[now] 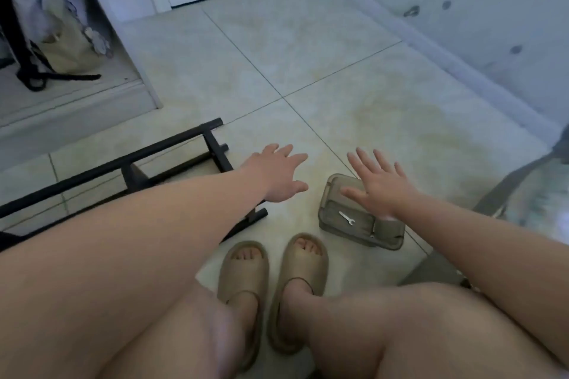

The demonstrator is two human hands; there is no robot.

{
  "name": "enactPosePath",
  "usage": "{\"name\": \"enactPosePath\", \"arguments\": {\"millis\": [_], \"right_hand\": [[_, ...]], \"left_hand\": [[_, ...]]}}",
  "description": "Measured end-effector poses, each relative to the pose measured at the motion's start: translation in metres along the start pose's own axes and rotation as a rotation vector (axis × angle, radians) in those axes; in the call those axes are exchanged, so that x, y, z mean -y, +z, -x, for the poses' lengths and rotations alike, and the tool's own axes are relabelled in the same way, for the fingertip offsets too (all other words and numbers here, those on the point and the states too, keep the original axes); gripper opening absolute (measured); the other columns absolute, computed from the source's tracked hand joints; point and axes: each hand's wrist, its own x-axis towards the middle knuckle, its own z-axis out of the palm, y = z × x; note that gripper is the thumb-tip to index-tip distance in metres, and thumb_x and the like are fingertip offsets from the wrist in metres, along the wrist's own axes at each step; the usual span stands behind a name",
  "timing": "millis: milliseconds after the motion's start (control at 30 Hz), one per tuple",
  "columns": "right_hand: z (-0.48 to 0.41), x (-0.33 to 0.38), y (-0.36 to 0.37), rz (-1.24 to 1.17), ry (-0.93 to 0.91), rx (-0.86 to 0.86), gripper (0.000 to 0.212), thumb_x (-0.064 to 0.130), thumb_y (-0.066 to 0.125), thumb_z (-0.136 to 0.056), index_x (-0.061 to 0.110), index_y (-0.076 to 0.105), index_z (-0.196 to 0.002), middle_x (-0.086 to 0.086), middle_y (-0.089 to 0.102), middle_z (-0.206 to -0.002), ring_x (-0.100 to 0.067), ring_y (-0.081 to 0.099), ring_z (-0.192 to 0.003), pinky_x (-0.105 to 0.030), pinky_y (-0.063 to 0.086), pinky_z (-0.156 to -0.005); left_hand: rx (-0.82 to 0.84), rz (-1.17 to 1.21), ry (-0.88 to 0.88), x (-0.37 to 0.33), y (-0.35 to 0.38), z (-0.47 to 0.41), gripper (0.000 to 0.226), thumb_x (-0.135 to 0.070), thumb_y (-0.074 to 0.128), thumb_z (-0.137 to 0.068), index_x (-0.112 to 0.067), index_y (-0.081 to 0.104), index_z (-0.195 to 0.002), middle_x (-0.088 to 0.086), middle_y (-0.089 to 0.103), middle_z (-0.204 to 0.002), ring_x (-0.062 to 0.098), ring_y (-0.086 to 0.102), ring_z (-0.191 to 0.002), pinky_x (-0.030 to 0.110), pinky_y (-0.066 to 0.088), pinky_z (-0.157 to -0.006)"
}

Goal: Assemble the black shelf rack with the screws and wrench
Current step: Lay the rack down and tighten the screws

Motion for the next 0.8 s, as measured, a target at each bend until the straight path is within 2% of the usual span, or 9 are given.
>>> {"name": "enactPosePath", "arguments": {"millis": [133, 267, 333, 433, 533, 633, 700, 800], "right_hand": [[-0.017, -0.043, 0.038, -0.027, 0.099, 0.089, 0.080, 0.067, 0.028, -0.101, 0.031, -0.010, -0.162, 0.010, -0.015, -0.169, -0.021, -0.012, -0.157, -0.051, 0.004, -0.125], [-0.047, -0.084, 0.085, -0.001, 0.120, 0.195, 0.074, 0.057, 0.032, -0.105, 0.026, -0.001, -0.163, 0.005, -0.006, -0.171, -0.021, -0.003, -0.157, -0.042, 0.007, -0.125], [-0.060, -0.101, 0.108, -0.007, 0.119, 0.243, 0.071, 0.049, 0.037, -0.107, 0.021, 0.005, -0.163, 0.000, 0.003, -0.171, -0.021, 0.003, -0.157, -0.035, 0.009, -0.126], [-0.079, -0.115, 0.140, -0.041, 0.142, 0.281, 0.065, 0.038, 0.046, -0.106, 0.018, 0.019, -0.162, -0.005, 0.025, -0.167, -0.024, 0.024, -0.153, -0.035, 0.023, -0.122], [-0.098, -0.121, 0.163, 0.080, 0.155, 0.283, 0.051, 0.035, 0.049, -0.104, 0.020, 0.040, -0.151, -0.006, 0.048, -0.152, -0.028, 0.048, -0.137, -0.038, 0.040, -0.107], [-0.112, -0.119, 0.175, 0.267, 0.151, 0.308, 0.037, 0.029, 0.051, -0.100, 0.022, 0.050, -0.136, -0.006, 0.060, -0.136, -0.028, 0.056, -0.126, -0.038, 0.036, -0.101], [-0.119, -0.118, 0.184, 0.381, 0.130, 0.328, 0.029, 0.020, 0.050, -0.098, 0.021, 0.054, -0.127, -0.006, 0.063, -0.131, -0.027, 0.057, -0.123, -0.037, 0.035, -0.101], [-0.124, -0.117, 0.197, 0.494, 0.090, 0.319, 0.031, 0.011, 0.044, -0.099, 0.019, 0.054, -0.127, -0.006, 0.059, -0.136, -0.028, 0.053, -0.127, -0.037, 0.035, -0.103]], "left_hand": [[0.135, 0.051, 0.058, -0.025, 0.022, -0.043, 0.072, -0.060, 0.040, -0.100, -0.035, 0.007, -0.159, -0.001, 0.007, -0.168, 0.029, 0.012, -0.153, 0.050, 0.024, -0.119], [0.254, 0.165, 0.062, -0.033, 0.050, -0.095, 0.073, -0.054, 0.044, -0.101, -0.022, 0.014, -0.160, 0.008, 0.034, -0.160, 0.030, 0.035, -0.144, 0.042, 0.032, -0.113], [0.294, 0.254, 0.030, -0.036, 0.068, -0.119, 0.073, -0.051, 0.044, -0.102, -0.016, 0.016, -0.159, 0.011, 0.042, -0.155, 0.032, 0.039, -0.141, 0.038, 0.034, -0.111], [0.327, 0.400, -0.013, -0.039, 0.100, -0.144, 0.073, -0.050, 0.046, -0.101, -0.012, 0.020, -0.158, 0.012, 0.040, -0.156, 0.032, 0.040, -0.141, 0.034, 0.033, -0.108], [0.308, 0.525, -0.030, -0.043, 0.131, -0.161, 0.063, -0.045, 0.049, -0.101, -0.012, 0.031, -0.153, 0.013, 0.054, -0.143, 0.032, 0.054, -0.128, 0.030, 0.038, -0.092], [0.239, 0.619, -0.052, -0.044, 0.147, -0.165, 0.045, -0.037, 0.052, -0.100, -0.014, 0.046, -0.139, 0.010, 0.066, -0.115, 0.030, 0.062, -0.111, 0.029, 0.037, -0.079], [0.194, 0.662, -0.057, -0.045, 0.155, -0.169, 0.027, -0.031, 0.053, -0.097, -0.016, 0.055, -0.118, 0.003, 0.066, -0.096, 0.028, 0.063, -0.101, 0.030, 0.037, -0.070], [0.136, 0.714, -0.079, -0.046, 0.160, -0.170, 0.015, -0.029, 0.055, -0.091, -0.018, 0.056, -0.100, -0.001, 0.065, -0.088, 0.024, 0.061, -0.091, 0.031, 0.037, -0.064]]}}
